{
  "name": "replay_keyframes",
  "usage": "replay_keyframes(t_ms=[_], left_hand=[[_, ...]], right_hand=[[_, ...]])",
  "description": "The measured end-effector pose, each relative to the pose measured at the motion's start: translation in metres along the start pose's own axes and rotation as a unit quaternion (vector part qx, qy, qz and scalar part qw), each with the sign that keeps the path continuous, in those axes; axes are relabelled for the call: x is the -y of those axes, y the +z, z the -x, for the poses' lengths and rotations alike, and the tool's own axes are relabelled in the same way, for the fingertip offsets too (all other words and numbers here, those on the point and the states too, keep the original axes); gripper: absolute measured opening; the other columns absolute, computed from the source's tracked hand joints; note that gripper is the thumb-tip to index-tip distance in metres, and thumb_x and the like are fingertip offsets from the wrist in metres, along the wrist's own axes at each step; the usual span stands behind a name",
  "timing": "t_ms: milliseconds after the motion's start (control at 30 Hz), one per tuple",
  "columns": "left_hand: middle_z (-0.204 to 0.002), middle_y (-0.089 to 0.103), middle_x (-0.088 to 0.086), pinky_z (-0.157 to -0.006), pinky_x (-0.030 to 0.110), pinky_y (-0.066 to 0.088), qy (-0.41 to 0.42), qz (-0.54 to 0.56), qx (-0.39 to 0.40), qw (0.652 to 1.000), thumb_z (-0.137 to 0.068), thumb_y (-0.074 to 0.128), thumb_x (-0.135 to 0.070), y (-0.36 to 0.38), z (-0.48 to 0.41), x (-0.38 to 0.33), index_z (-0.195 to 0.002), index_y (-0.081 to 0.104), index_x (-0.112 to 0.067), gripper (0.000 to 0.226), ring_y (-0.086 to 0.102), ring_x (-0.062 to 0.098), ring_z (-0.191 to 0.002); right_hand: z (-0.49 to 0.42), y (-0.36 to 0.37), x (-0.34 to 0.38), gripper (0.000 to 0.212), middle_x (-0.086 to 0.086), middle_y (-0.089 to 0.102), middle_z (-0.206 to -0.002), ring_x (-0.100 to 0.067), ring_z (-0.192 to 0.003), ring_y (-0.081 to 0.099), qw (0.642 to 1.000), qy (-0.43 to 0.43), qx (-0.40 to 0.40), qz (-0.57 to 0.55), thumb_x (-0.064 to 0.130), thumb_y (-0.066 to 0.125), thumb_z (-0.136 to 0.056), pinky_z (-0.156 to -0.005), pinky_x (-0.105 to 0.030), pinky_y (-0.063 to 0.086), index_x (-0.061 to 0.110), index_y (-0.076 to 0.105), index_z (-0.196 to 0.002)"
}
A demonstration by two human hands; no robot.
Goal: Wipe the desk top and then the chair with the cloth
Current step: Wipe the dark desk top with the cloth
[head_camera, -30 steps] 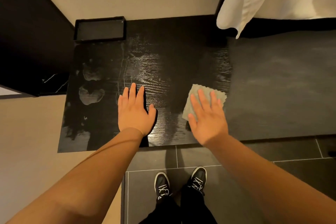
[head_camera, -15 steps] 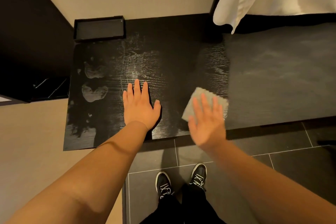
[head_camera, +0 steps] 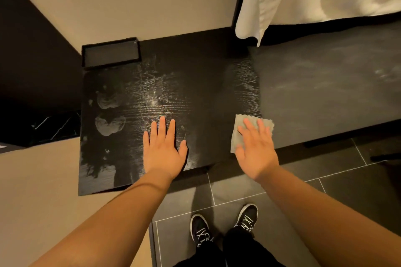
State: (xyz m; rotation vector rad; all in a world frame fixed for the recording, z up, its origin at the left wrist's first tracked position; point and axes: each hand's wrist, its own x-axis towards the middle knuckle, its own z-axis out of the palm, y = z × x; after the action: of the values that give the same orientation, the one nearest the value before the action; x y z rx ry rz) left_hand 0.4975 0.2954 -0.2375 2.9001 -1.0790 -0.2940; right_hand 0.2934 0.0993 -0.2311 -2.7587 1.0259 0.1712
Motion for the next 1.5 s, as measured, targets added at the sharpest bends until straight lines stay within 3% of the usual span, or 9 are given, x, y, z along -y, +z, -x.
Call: replay_keyframes(t_ms=[100,300,433,567,800,1033,1133,1300,1500], left_hand=[[-0.176,0.009,0.005,-0.130,0.054,0.011,0.000,0.003,-0.006,1.000,-0.101,0.029,-0.062,0.000,-0.001,0.000,-0.167,0.018,-0.028,0.075,0.004,0.030,-0.162],[-0.175,0.013,0.005,-0.130,0.053,0.011,0.001,0.011,-0.016,1.000,-0.100,0.037,-0.060,0.001,-0.001,0.000,-0.166,0.024,-0.027,0.075,0.007,0.030,-0.161],[-0.174,0.016,0.005,-0.130,0.053,0.012,0.004,0.015,-0.025,1.000,-0.099,0.038,-0.060,0.001,-0.001,0.001,-0.165,0.027,-0.027,0.075,0.009,0.030,-0.161],[-0.174,0.017,0.005,-0.130,0.053,0.013,0.002,0.017,-0.032,0.999,-0.099,0.039,-0.060,0.002,-0.001,-0.001,-0.164,0.028,-0.027,0.074,0.010,0.030,-0.161],[-0.174,0.017,0.005,-0.130,0.053,0.012,-0.009,0.023,-0.030,0.999,-0.102,0.044,-0.056,0.000,-0.001,-0.004,-0.165,0.028,-0.027,0.071,0.010,0.030,-0.161],[-0.175,0.014,0.007,-0.130,0.054,0.011,-0.080,0.037,-0.003,0.996,-0.104,0.044,-0.053,-0.006,0.004,-0.029,-0.166,0.024,-0.023,0.071,0.008,0.033,-0.161],[-0.174,0.016,0.010,-0.129,0.056,0.011,-0.121,0.076,-0.003,0.990,-0.102,0.047,-0.052,-0.010,-0.002,-0.068,-0.164,0.029,-0.020,0.072,0.009,0.034,-0.160],[-0.175,0.011,0.006,-0.130,0.054,0.007,-0.043,0.090,0.015,0.995,-0.102,0.046,-0.054,-0.003,-0.020,-0.146,-0.164,0.027,-0.027,0.070,0.005,0.032,-0.161],[-0.176,0.001,0.003,-0.130,0.056,0.003,-0.036,0.025,0.009,0.999,-0.100,0.028,-0.061,0.014,-0.025,-0.183,-0.167,0.012,-0.034,0.074,-0.003,0.035,-0.161]], right_hand=[[0.003,0.004,0.054,0.072,-0.011,0.027,-0.165,-0.048,-0.152,0.014,0.999,0.019,-0.006,0.028,0.055,0.038,-0.097,-0.125,-0.058,0.013,0.013,0.035,-0.155],[0.002,0.014,0.021,0.072,-0.001,0.018,-0.170,-0.033,-0.157,0.009,0.977,-0.200,0.016,0.067,0.060,0.030,-0.101,-0.126,-0.052,0.016,0.021,0.025,-0.162],[-0.012,0.002,-0.045,0.070,-0.002,0.024,-0.168,-0.035,-0.156,0.014,0.995,-0.069,0.016,0.076,0.059,0.019,-0.103,-0.124,-0.054,0.019,0.020,0.028,-0.161],[-0.011,-0.004,-0.026,0.072,-0.008,0.021,-0.168,-0.042,-0.155,0.010,0.998,-0.001,0.000,0.055,0.059,0.013,-0.103,-0.125,-0.054,0.013,0.018,0.022,-0.162],[-0.009,-0.004,-0.037,0.060,0.001,0.011,-0.171,-0.030,-0.157,0.004,0.973,-0.224,0.022,0.046,0.048,0.021,-0.107,-0.127,-0.049,0.009,0.028,0.018,-0.163],[-0.025,-0.022,-0.112,0.062,-0.004,0.015,-0.170,-0.040,-0.155,0.008,0.995,-0.051,0.027,0.075,0.049,0.017,-0.104,-0.126,-0.053,0.014,0.029,0.016,-0.162],[-0.020,-0.015,-0.085,0.062,-0.007,0.008,-0.171,-0.044,-0.155,0.001,0.994,-0.075,0.045,0.063,0.053,0.018,-0.104,-0.126,-0.057,0.007,0.032,0.012,-0.162],[-0.020,-0.014,-0.102,0.067,0.002,0.006,-0.171,-0.029,-0.158,-0.002,0.969,-0.237,0.064,0.037,0.053,0.024,-0.104,-0.128,-0.048,0.007,0.027,0.007,-0.164],[-0.041,-0.037,-0.187,0.067,-0.004,0.020,-0.169,-0.033,-0.156,0.012,0.993,-0.098,0.034,0.059,0.046,0.024,-0.102,-0.126,-0.050,0.017,0.018,0.021,-0.162]])
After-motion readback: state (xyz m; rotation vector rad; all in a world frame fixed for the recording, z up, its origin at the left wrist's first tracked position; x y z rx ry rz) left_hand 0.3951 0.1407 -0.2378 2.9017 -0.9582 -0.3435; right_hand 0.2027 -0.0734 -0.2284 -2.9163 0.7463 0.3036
